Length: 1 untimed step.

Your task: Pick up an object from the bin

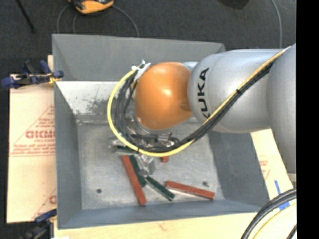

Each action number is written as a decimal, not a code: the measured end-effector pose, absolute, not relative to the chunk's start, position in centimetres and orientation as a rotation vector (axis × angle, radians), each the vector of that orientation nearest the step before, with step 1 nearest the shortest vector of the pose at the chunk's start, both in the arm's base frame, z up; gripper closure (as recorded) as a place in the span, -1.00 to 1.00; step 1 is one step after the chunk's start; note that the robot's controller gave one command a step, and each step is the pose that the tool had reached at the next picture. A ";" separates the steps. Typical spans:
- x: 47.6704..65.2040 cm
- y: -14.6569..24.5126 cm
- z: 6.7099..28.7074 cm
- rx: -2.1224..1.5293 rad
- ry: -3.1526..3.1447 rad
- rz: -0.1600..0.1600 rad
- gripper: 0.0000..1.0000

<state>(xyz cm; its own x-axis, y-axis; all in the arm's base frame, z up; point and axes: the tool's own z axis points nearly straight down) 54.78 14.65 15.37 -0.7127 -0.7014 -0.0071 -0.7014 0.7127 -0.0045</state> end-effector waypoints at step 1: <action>54.5 14.7 13.9 -1.204 2.902 0.003 -1.00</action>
Offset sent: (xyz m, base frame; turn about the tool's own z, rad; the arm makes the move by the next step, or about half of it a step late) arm 0.0203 -0.0573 -0.0837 -0.0973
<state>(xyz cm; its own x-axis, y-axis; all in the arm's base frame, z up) 54.45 14.74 13.94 -0.7063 -0.7079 -0.0010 -0.7079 0.7063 0.0017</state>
